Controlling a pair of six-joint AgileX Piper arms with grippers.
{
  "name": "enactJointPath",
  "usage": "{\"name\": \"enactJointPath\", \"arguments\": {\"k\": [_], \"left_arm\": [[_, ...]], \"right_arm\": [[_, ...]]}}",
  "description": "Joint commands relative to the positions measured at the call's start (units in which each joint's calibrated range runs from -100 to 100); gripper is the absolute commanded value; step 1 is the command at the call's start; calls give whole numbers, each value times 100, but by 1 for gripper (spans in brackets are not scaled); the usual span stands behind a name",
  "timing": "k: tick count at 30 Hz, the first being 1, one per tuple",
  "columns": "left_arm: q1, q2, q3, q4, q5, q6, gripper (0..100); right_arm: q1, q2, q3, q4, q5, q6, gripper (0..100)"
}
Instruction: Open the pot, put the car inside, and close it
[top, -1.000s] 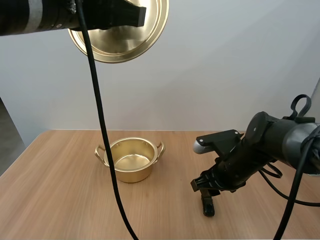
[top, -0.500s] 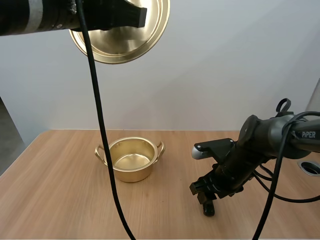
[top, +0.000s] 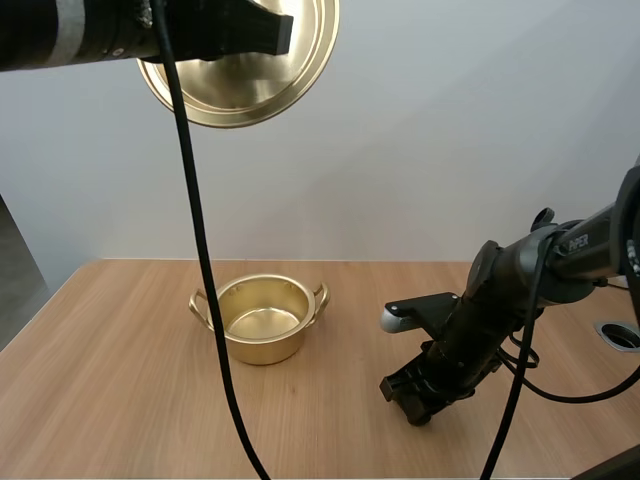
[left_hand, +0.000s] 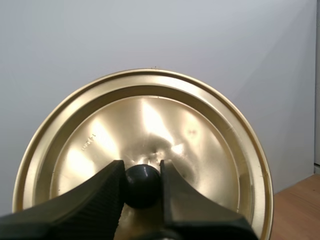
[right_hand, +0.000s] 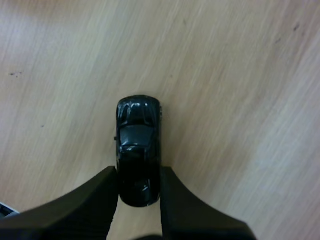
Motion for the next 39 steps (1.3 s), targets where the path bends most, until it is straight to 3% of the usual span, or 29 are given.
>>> {"name": "enactJointPath", "arguments": {"k": [1, 4, 7, 12, 15, 20, 24, 28, 33, 35, 38, 39], "left_arm": [[3, -1, 4, 12, 45, 8, 0], [3, -1, 4, 12, 101, 8, 0], [3, -1, 4, 12, 116, 8, 0], [183, -1, 4, -18, 21, 8, 0], [371, -1, 4, -264, -121, 8, 0], [644, -1, 4, -722, -124, 113, 0], [759, -1, 4, -707, -90, 159, 0], [874, -1, 4, -707, -25, 231, 0], [1002, -1, 4, -718, 67, 261, 0], [1040, 10, 4, -718, 94, 261, 0], [1038, 10, 4, -707, 113, 261, 0], [1041, 10, 4, -707, 110, 271, 0]], "right_arm": [[-2, -19, 2, -36, -546, -168, 0], [-2, -131, -167, 121, -888, -322, 0], [-2, -332, -536, 703, -888, -747, 0], [136, -648, -1280, 2915, -541, -2437, 0], [499, -566, -1618, 3988, -235, -3013, 0], [1381, 81, -1981, 4128, -1450, -3081, 0], [1906, 702, -2317, 4043, -2595, -3081, 0], [2088, 1469, -2593, 3949, -3242, -3081, 0], [2088, 2411, -3011, 3729, -3032, -3069, 0], [2088, 2600, -3058, 3740, -2947, -3052, 16], [2088, 2643, -3058, 3790, -3011, -3052, 66], [2088, 2643, -3058, 3790, -3051, -3052, 71]]}}
